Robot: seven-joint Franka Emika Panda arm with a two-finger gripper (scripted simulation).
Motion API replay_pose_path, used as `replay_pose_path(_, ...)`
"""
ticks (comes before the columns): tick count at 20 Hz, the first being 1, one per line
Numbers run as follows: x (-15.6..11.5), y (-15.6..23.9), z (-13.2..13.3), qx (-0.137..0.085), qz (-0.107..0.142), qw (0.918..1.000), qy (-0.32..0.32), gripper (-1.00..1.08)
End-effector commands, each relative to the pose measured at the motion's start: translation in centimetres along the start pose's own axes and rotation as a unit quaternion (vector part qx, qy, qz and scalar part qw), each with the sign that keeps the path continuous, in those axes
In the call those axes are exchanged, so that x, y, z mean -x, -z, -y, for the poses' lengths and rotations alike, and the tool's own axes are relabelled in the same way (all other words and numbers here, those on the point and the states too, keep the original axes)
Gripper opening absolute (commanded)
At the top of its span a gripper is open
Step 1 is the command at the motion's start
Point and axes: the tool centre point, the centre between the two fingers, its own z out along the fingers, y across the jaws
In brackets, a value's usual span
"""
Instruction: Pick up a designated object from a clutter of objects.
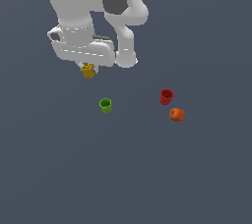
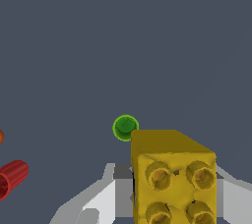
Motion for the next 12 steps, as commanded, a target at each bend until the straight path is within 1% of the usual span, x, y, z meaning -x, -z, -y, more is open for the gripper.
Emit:
replay_pose_path(1, 0.9, 1.6, -0.7, 0.000, 0.000, 1.0000, 0.000, -1.00)
replay_pose_path(7, 2.2, 4.4, -2.0, 0.001, 0.000, 1.0000, 0.000, -1.00)
replay_pose_path(12, 2.6, 5.4, -2.5, 0.001, 0.000, 1.0000, 0.000, -1.00)
